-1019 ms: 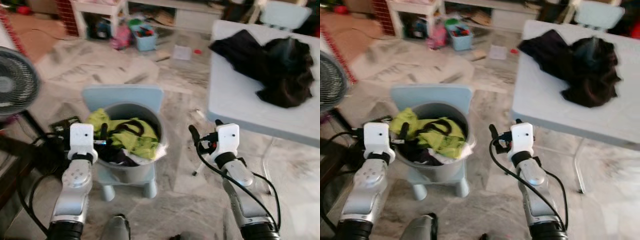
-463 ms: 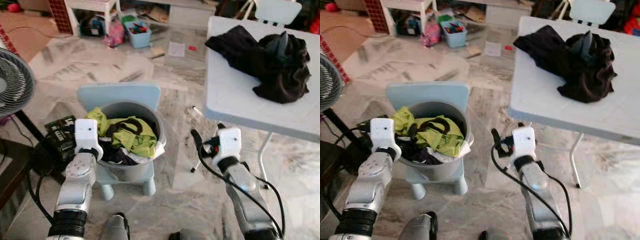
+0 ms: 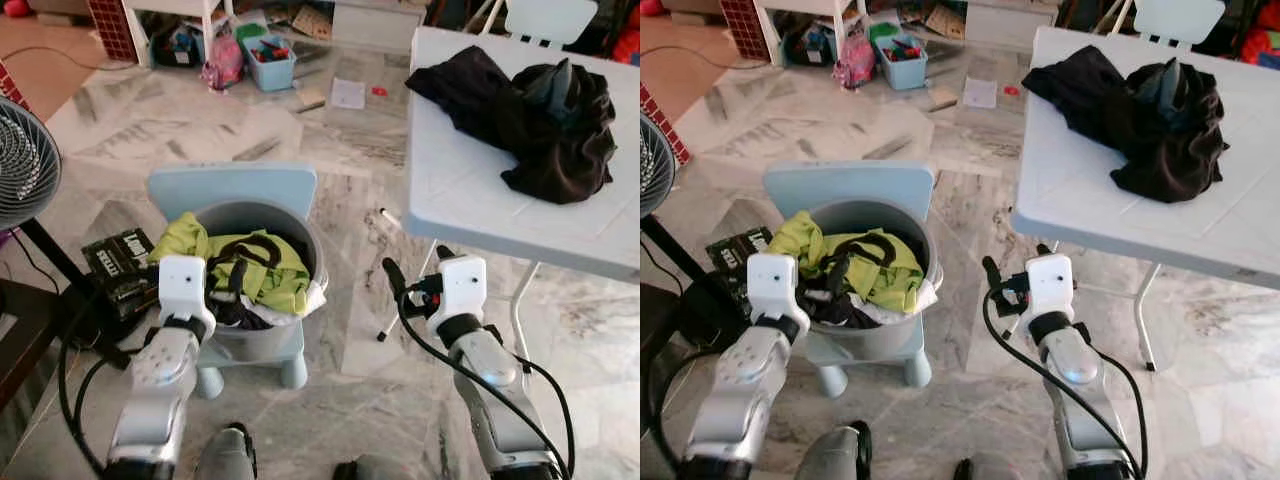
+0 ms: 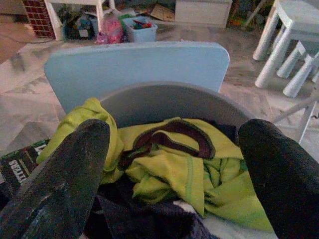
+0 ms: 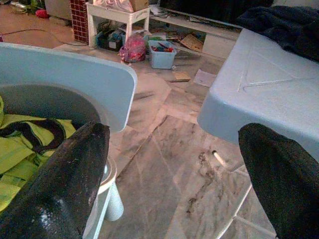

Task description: Hang hanger

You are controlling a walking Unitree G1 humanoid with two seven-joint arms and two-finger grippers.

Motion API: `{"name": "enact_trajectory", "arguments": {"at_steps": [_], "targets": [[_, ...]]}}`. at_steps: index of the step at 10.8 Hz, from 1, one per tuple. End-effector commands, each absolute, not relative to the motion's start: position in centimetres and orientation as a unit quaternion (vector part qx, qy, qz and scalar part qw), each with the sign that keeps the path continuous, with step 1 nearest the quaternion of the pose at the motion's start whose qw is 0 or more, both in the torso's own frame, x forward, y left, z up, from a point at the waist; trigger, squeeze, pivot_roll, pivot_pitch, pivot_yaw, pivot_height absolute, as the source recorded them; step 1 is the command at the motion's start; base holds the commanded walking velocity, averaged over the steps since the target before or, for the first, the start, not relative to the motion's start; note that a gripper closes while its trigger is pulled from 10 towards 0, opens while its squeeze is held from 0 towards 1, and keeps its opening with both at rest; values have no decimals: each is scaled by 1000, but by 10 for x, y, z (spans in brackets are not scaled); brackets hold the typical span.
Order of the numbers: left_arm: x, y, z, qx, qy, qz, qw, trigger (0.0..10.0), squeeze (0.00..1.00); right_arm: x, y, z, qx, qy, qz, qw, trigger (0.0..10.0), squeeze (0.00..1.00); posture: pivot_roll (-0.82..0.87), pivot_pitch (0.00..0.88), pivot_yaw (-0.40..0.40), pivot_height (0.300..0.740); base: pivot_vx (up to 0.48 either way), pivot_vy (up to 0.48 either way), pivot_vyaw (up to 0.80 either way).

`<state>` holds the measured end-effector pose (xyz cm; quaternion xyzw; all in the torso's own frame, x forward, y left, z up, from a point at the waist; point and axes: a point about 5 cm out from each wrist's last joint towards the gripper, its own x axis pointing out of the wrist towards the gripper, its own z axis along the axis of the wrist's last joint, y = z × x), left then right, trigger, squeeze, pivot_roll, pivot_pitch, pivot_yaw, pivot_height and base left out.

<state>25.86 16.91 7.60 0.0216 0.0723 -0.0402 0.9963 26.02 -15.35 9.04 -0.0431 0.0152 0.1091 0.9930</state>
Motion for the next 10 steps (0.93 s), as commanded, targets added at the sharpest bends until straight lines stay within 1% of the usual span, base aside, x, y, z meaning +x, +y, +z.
{"name": "enact_trajectory", "arguments": {"at_steps": [1, 2, 9, 10], "targets": [[260, 172, 82, 23, 57, -40, 997, 10000, 0, 264, -152, 93, -45, 11, 113, 992, 10000, 0, 4, 106, -91, 740, 300, 0, 0], [263, 173, 87, 25, 48, -43, 998, 10000, 0, 268, -147, 96, -44, 3, 119, 992, 10000, 0, 7, 96, -87, 740, 352, 0, 0], [275, 171, 91, 25, 39, -51, 998, 10000, 0, 276, -145, 97, -43, -7, 114, 993, 10000, 0, 8, 70, -78, 740, 411, 0, 0], [274, 171, 92, 21, 38, -50, 998, 10000, 0, 276, -145, 98, -43, -8, 114, 992, 10000, 0, 9, 71, -79, 740, 0, 0, 0]]}}
